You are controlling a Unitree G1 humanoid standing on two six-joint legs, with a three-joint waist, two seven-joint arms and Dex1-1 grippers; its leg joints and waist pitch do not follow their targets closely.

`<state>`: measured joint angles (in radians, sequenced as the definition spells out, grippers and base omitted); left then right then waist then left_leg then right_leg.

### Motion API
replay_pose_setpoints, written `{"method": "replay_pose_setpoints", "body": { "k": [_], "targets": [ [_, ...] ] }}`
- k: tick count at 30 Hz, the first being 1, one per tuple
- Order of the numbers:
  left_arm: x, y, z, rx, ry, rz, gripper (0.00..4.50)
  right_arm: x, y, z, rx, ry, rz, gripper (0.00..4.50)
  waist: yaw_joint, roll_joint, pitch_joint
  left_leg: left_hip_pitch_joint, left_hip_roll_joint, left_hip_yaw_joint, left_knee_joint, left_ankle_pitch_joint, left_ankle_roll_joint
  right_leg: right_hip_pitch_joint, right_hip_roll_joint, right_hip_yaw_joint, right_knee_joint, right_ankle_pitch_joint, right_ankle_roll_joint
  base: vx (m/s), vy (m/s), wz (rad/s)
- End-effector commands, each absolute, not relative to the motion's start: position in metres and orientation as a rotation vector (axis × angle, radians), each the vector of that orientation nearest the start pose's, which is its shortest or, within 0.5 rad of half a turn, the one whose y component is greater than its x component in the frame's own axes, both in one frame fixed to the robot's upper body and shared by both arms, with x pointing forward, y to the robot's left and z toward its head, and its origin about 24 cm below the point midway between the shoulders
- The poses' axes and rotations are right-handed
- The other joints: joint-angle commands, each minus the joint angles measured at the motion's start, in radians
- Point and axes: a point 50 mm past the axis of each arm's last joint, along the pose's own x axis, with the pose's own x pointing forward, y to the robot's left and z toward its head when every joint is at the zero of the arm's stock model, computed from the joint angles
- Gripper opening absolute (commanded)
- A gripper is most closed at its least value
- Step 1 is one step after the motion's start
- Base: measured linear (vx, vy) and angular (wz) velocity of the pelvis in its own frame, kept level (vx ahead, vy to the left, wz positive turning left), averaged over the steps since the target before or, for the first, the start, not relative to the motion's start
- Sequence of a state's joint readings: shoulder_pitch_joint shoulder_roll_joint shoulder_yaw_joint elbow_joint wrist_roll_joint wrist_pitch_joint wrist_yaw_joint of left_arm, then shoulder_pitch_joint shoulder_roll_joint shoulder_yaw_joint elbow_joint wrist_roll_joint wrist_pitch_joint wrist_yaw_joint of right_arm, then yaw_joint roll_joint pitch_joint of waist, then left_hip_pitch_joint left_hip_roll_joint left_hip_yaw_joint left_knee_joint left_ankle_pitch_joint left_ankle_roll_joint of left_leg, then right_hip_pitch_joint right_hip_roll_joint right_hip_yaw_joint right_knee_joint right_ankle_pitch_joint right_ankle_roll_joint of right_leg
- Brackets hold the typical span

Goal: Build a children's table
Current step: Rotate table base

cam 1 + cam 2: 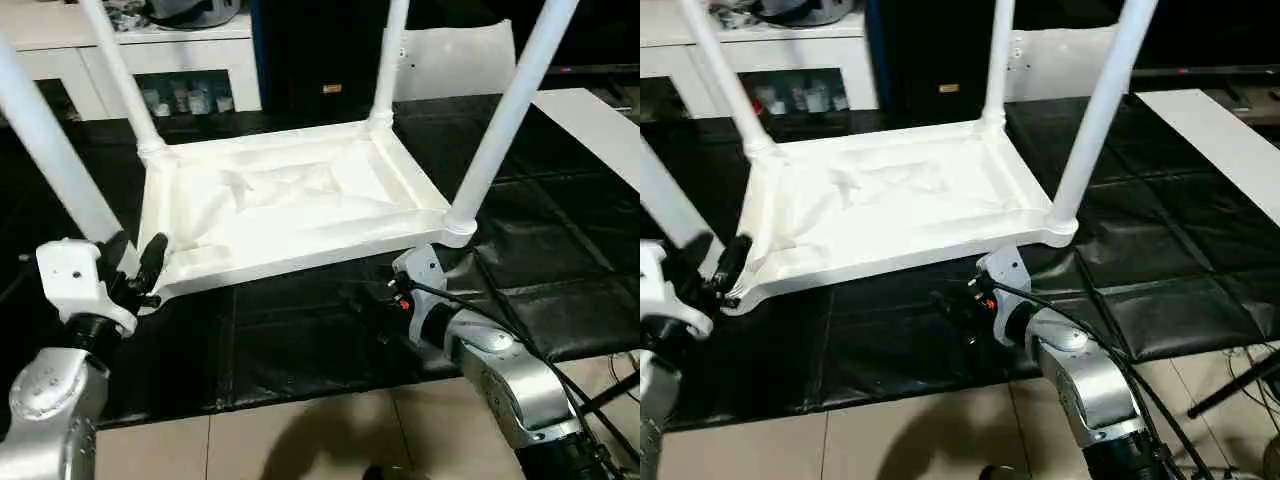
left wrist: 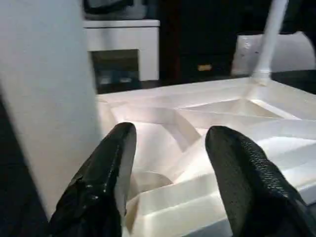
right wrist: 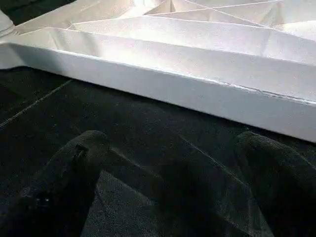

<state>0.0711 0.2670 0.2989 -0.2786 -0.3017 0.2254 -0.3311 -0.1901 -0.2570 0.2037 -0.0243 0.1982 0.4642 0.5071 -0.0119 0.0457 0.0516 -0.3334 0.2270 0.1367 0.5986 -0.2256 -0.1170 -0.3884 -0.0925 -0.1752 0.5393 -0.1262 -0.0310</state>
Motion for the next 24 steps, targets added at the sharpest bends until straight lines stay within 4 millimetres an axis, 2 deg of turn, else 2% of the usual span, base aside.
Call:
{"method": "replay_pose_setpoints", "body": {
  "k": [1, 3, 5, 6, 7, 8, 9, 10, 11, 16, 17, 19, 20, 22, 24],
  "targets": [
    [0.228, 0.238, 0.095, -0.023, -0.054, -0.167, 2.84, 0.269, -0.116, 0.048, -0.066, 0.318, 0.735, 4.5, 0.0, 0.002, -0.04, -0.017, -0.007, 0.007, -0.079, -0.304, 0.065, 0.042, -0.043, 0.045, -0.082, -0.526, -0.003, 0.0, 0.0, 0.0],
    [0.227, 0.237, 0.095, -0.031, -0.053, -0.19, 2.96, 0.269, -0.116, 0.048, -0.067, 0.318, 0.736, 4.5, -0.001, 0.004, -0.039, -0.017, -0.007, 0.008, -0.08, -0.304, 0.065, 0.042, -0.042, 0.046, -0.081, -0.526, -0.008, 0.0, 0.0, 0.0],
    [0.222, 0.231, 0.095, -0.051, -0.039, -0.3, 3.04, 0.269, -0.116, 0.048, -0.07, 0.32, 0.741, 4.5, -0.002, 0.001, -0.039, -0.017, -0.007, 0.008, -0.081, -0.3, 0.066, 0.042, -0.044, 0.047, -0.079, -0.529, -0.01, 0.0, 0.0, 0.0],
    [0.219, 0.228, 0.095, -0.059, -0.031, -0.347, 3.04, 0.269, -0.115, 0.047, -0.072, 0.321, 0.744, 4.5, 0.001, 0.014, -0.039, -0.017, -0.006, 0.006, -0.081, -0.302, 0.064, 0.042, -0.047, 0.048, -0.076, -0.528, -0.014, 0.0, 0.0, 0.0],
    [0.216, 0.224, 0.094, -0.076, -0.019, -0.402, 3.29, 0.269, -0.115, 0.047, -0.072, 0.322, 0.745, 4.5, -0.004, 0.007, -0.036, -0.018, -0.004, 0.007, -0.085, -0.315, 0.064, 0.04, -0.042, 0.048, -0.079, -0.527, -0.015, 0.0, 0.0, 0.0],
    [0.211, 0.221, 0.093, -0.094, -0.003, -0.455, 3.34, 0.27, -0.115, 0.046, -0.072, 0.323, 0.744, 4.5, -0.001, 0.014, -0.039, -0.015, -0.005, 0.007, -0.083, -0.314, 0.061, 0.041, -0.045, 0.049, -0.076, -0.523, -0.018, 0.0, 0.0, 0.0],
    [0.209, 0.22, 0.093, -0.097, 0.002, -0.474, 3.34, 0.27, -0.115, 0.046, -0.071, 0.322, 0.743, 4.5, -0.001, 0.017, -0.039, -0.015, -0.002, 0.007, -0.085, -0.322, 0.06, 0.041, -0.044, 0.05, -0.075, -0.519, -0.026, 0.0, 0.0, 0.0],
    [0.209, 0.22, 0.093, -0.097, 0.003, -0.476, 3.5, 0.27, -0.114, 0.046, -0.071, 0.322, 0.743, 4.5, -0.003, 0.013, -0.037, -0.016, -0.003, 0.008, -0.085, -0.329, 0.059, 0.04, -0.042, 0.05, -0.076, -0.52, -0.027, 0.0, 0.0, 0.0],
    [0.206, 0.219, 0.092, -0.095, 0.002, -0.49, 3.5, 0.269, -0.114, 0.044, -0.067, 0.323, 0.739, 4.5, -0.001, 0.017, -0.039, -0.014, -0.004, 0.008, -0.084, -0.33, 0.058, 0.041, -0.043, 0.049, -0.078, -0.522, -0.028, 0.0, 0.0, 0.0],
    [0.205, 0.223, 0.094, -0.057, -0.045, -0.374, 3.96, 0.267, -0.111, 0.042, -0.056, 0.326, 0.74, 4.5, 0.005, 0.016, -0.043, -0.012, -0.004, 0.009, -0.083, -0.322, 0.052, 0.044, -0.041, 0.047, -0.079, -0.521, -0.02, 0.0, 0.0, 0.0],
    [0.205, 0.225, 0.094, -0.034, -0.053, -0.32, 4.08, 0.267, -0.111, 0.042, -0.055, 0.326, 0.741, 4.5, 0.007, 0.023, -0.045, -0.012, -0.004, 0.008, -0.083, -0.321, 0.051, 0.045, -0.041, 0.047, -0.077, -0.515, -0.021, 0.0, 0.0, 0.0],
    [0.204, 0.228, 0.094, -0.016, -0.066, -0.249, 4.25, 0.268, -0.109, 0.041, -0.054, 0.325, 0.742, 4.5, 0.007, 0.019, -0.048, -0.014, -0.005, 0.01, -0.081, -0.309, 0.053, 0.047, -0.04, 0.046, -0.077, -0.499, -0.02, 0.0, 0.0, 0.0],
    [0.203, 0.23, 0.092, -0.007, -0.06, -0.201, 4.32, 0.268, -0.109, 0.041, -0.053, 0.323, 0.743, 4.5, 0.008, 0.03, -0.05, -0.013, -0.005, 0.009, -0.081, -0.307, 0.051, 0.048, -0.04, 0.047, -0.074, -0.491, -0.025, 0.0, 0.0, 0.0],
    [0.201, 0.234, 0.086, 0.001, -0.029, -0.094, 4.47, 0.269, -0.107, 0.041, -0.051, 0.321, 0.741, 4.5, 0.008, 0.024, -0.049, -0.015, -0.006, 0.012, -0.079, -0.304, 0.054, 0.048, -0.039, 0.045, -0.077, -0.491, -0.023, 0.0, 0.0, 0.0],
    [0.2, 0.236, 0.082, 0.008, -0.015, -0.04, 4.47, 0.269, -0.107, 0.041, -0.051, 0.322, 0.739, 4.5, 0.009, 0.027, -0.05, -0.015, -0.007, 0.012, -0.078, -0.303, 0.057, 0.048, -0.037, 0.044, -0.078, -0.498, -0.017, 0.0, 0.0, 0.0]
  ]
}}
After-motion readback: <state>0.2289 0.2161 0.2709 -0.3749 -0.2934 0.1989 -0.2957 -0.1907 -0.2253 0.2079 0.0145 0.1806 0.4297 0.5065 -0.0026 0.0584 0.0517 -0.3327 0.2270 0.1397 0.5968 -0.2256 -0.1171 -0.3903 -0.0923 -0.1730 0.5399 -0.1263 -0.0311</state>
